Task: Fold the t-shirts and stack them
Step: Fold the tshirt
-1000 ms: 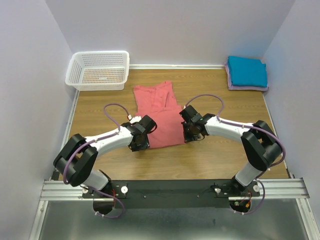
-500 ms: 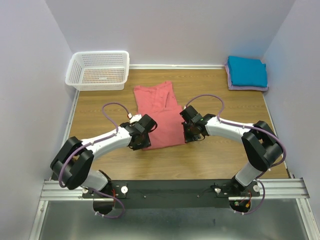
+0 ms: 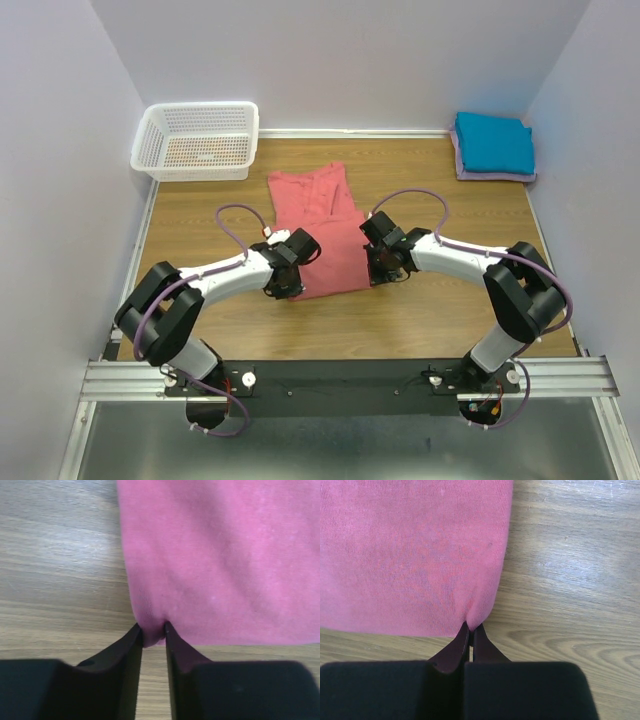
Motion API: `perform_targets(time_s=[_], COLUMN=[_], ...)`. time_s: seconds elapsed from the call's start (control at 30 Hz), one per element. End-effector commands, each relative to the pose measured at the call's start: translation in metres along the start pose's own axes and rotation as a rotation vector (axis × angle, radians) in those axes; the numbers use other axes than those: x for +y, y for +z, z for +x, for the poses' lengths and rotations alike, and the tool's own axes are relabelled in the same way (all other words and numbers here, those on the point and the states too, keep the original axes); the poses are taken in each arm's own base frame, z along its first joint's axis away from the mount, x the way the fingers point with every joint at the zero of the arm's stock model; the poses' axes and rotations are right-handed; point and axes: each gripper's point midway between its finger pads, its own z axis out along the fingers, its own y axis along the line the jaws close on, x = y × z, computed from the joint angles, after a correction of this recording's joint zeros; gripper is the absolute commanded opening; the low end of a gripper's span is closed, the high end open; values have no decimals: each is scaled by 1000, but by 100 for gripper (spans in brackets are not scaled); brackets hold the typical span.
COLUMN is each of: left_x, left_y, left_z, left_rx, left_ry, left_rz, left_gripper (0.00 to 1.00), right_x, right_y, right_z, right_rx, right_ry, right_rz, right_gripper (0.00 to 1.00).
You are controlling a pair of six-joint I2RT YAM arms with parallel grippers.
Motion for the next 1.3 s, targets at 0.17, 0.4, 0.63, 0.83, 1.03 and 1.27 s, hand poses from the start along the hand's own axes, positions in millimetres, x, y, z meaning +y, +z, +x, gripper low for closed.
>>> perform_targets(time_s=[0.17, 0.4, 0.63, 0.83, 1.03, 1.27], left_x=[19, 14, 9, -2, -13, -16], left_y=[12, -26, -102, -143, -145, -147], left_z=[23, 65, 151, 139, 101, 46], left_rx=[73, 192, 409, 375, 295, 149], left_ry=[68, 186, 239, 247, 171, 146], left_rz=[-68, 15, 186, 283, 369, 366], left_gripper=[0, 0, 0, 0, 0, 0], right_x=[-25, -28, -41, -43, -38, -19], right_y=[-1, -43, -120, -156, -171, -176], right_z=[41, 98, 138, 100, 29, -22], right_rx=[142, 337, 447, 331, 155, 73], right_ry=[-51, -52, -49, -61, -91, -128], right_rz=[85, 4, -25, 36, 111, 101], right_gripper=[1, 1, 1, 1, 1, 1])
